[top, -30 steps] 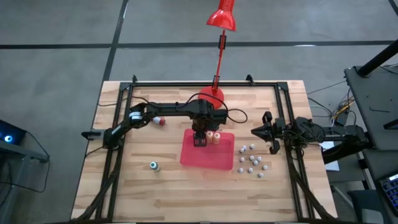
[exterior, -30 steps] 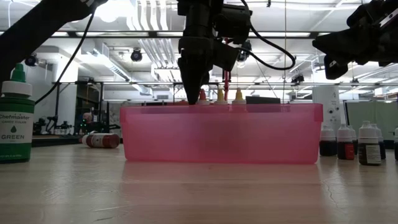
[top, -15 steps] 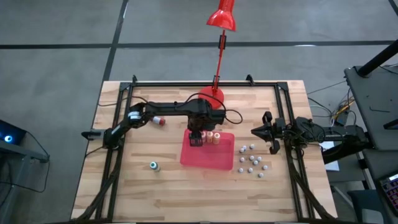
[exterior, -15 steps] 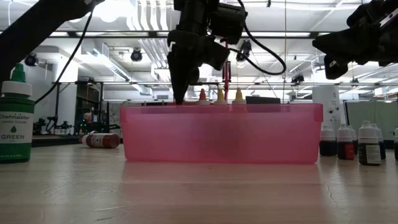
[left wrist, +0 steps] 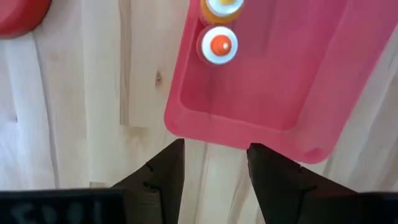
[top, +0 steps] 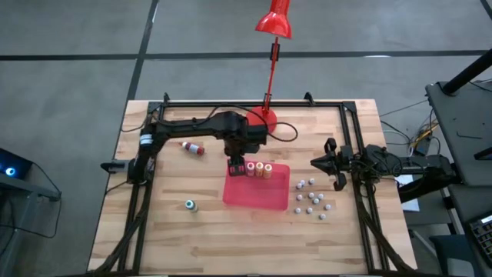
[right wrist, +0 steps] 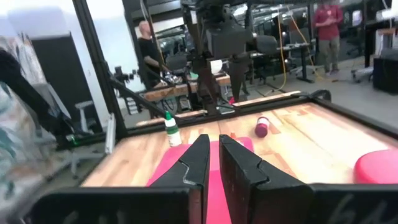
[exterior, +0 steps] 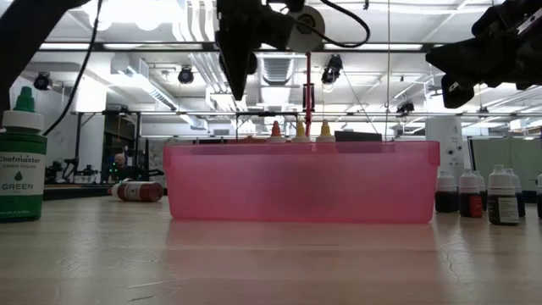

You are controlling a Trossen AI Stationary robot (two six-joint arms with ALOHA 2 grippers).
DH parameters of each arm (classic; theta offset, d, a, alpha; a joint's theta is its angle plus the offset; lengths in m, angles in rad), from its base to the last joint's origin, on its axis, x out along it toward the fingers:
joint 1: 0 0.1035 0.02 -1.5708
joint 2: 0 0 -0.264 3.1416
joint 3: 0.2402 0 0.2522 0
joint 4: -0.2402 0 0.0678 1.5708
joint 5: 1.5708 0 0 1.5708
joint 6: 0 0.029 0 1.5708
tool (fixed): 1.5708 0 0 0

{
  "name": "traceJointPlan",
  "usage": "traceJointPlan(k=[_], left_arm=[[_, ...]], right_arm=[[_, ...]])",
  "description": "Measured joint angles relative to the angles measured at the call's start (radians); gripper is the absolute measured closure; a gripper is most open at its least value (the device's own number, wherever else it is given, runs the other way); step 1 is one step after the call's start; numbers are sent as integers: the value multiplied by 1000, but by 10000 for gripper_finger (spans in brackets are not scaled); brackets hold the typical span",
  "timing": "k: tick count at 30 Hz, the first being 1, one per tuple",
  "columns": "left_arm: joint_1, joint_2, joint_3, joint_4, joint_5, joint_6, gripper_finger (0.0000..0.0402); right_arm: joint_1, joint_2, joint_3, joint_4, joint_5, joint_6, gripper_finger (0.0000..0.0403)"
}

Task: Pick & Place food coloring
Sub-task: Put the large green food coloring bottle into the red bin

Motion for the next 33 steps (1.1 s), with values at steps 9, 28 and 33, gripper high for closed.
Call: traceJointPlan(k=[9,28,33], left_arm=[[17,-249,-366,285,-2,-82,255],[-54,-667,-824,343,61,-299,255],[-139,-717,-837,336,61,-364,255]], right_arm=[[0,0,0,-6,3,51,374],[-1,2,0,-8,8,16,374],[-1,7,0,-8,57,32,374]])
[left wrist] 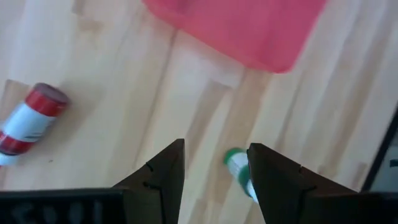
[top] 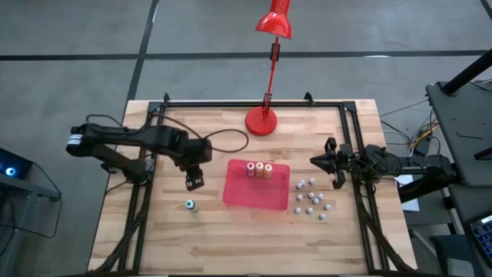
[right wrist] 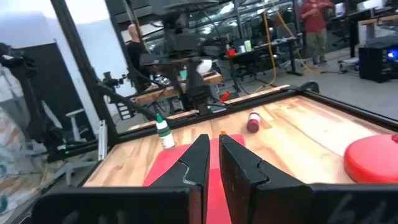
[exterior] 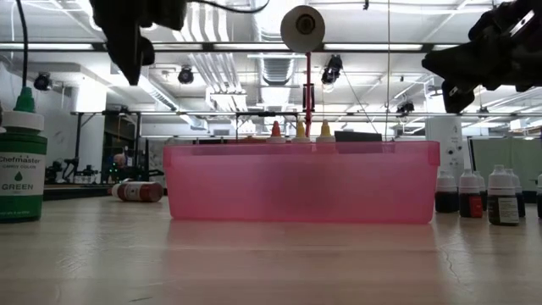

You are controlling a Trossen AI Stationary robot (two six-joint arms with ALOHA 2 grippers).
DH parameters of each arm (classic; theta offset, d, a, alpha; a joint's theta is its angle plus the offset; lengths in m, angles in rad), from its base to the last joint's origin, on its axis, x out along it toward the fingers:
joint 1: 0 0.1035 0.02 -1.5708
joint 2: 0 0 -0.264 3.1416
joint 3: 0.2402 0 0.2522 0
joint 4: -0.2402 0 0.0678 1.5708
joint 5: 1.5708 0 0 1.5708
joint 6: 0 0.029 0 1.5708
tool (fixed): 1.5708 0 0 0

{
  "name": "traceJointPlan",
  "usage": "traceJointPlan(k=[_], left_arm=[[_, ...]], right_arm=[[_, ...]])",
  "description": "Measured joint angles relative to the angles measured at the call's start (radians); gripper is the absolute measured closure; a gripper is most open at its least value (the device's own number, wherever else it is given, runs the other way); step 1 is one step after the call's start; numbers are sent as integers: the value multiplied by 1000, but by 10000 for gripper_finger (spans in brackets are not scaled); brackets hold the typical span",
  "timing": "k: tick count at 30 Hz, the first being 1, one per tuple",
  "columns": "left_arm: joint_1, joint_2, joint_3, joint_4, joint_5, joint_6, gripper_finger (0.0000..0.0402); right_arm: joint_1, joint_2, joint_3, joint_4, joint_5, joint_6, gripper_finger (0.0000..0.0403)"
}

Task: Pick & Place food coloring
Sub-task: Put the large green food coloring bottle into the red bin

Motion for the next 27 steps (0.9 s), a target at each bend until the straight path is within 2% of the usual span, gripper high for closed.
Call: traceJointPlan(k=[14,19,27], left_arm=[[-328,12,2,-2,47,-96,255],[-357,13,2,-3,46,-186,255],[-357,22,-3,-52,34,-241,255]], right_arm=[[0,1,0,0,8,8,374],[0,1,0,0,26,9,374],[0,1,0,-2,27,10,374]])
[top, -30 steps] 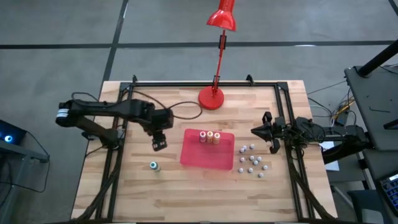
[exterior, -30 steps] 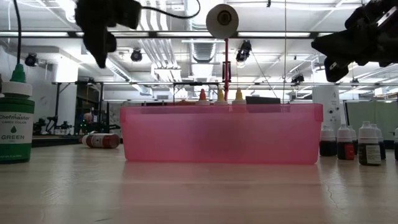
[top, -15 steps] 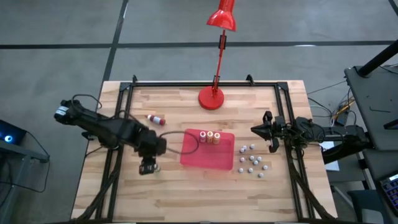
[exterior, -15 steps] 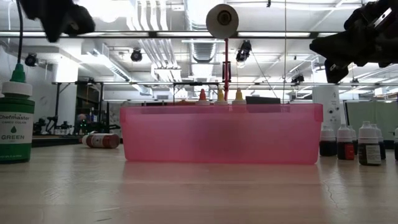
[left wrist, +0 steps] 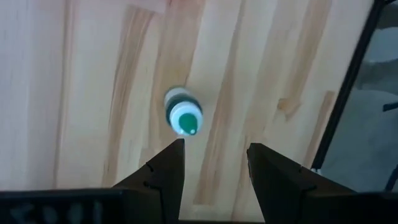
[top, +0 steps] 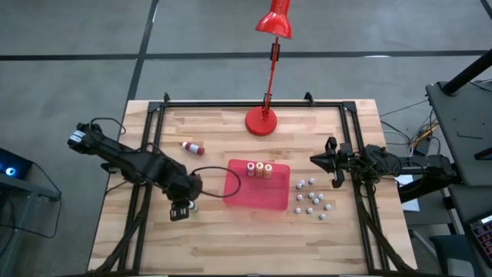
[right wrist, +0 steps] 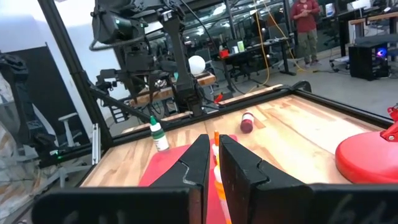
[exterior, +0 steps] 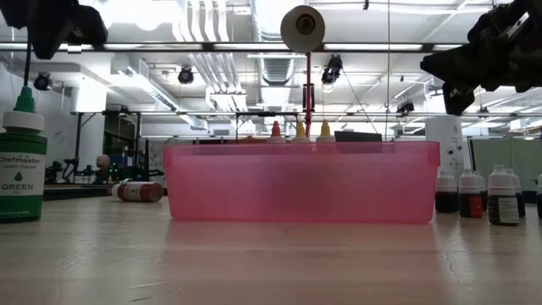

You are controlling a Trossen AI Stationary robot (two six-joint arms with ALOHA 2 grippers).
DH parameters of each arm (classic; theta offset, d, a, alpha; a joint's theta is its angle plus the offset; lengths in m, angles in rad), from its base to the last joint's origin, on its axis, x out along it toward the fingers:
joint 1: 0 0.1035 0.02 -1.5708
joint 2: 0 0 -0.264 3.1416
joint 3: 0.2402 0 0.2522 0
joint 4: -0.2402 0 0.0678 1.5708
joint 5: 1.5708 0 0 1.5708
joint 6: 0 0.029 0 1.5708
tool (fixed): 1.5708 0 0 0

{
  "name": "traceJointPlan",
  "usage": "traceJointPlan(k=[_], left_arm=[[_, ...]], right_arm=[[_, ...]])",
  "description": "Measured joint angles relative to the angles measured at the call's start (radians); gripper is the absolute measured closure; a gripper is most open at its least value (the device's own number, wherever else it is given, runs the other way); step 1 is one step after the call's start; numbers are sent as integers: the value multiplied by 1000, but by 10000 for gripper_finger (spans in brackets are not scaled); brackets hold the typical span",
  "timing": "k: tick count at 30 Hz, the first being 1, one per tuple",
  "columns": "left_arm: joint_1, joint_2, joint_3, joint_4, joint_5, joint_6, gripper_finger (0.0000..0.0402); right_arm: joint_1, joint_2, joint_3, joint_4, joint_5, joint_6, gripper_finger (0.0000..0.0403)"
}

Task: Pick & Place food coloring
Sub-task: Put the large green food coloring bottle into the red bin

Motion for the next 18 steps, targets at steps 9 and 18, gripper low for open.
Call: traceJointPlan(k=[9,18], left_arm=[[-1,60,0,-28,9,19,254],[-1,89,0,-43,10,71,254]], right_arm=[[0,1,0,-5,0,-1,374],[0,1,0,-5,0,-2,374]])
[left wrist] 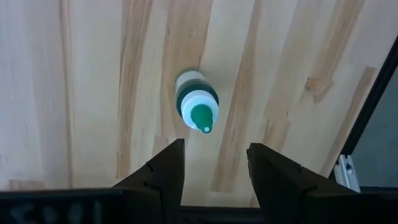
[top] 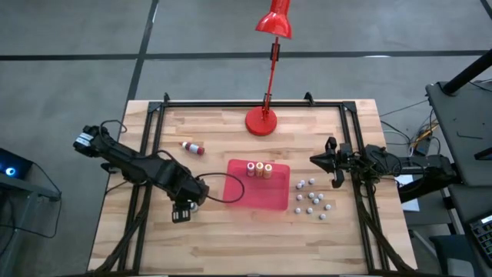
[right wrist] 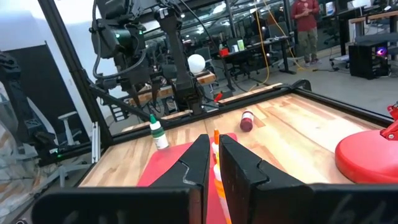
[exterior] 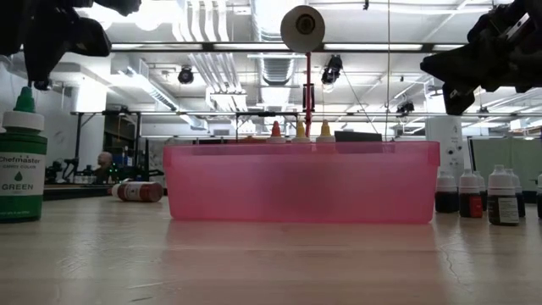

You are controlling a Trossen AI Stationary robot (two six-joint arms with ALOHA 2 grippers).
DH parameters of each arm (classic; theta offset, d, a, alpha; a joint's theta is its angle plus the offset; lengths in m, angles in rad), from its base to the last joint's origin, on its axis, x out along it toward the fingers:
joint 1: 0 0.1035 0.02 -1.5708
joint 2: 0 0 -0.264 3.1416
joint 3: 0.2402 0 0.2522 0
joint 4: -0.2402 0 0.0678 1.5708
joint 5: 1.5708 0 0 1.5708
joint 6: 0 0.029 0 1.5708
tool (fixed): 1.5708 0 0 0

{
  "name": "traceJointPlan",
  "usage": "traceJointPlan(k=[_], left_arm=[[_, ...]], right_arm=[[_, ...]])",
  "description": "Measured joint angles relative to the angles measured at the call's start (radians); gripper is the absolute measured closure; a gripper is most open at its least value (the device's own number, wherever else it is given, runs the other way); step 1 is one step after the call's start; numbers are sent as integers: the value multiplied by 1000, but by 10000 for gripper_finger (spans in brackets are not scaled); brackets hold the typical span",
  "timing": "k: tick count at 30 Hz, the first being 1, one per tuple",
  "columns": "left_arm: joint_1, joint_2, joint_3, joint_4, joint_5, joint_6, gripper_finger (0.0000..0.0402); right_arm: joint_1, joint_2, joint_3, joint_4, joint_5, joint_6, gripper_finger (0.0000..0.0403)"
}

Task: Pick & Place food coloring
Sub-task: Put the large green food coloring bottle into the red bin

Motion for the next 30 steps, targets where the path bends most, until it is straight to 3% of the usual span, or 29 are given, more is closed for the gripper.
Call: traceJointPlan(k=[30], left_arm=[[9,-9,0,4,-48,-6,247]], right_arm=[[0,0,0,-2,-2,3,374]])
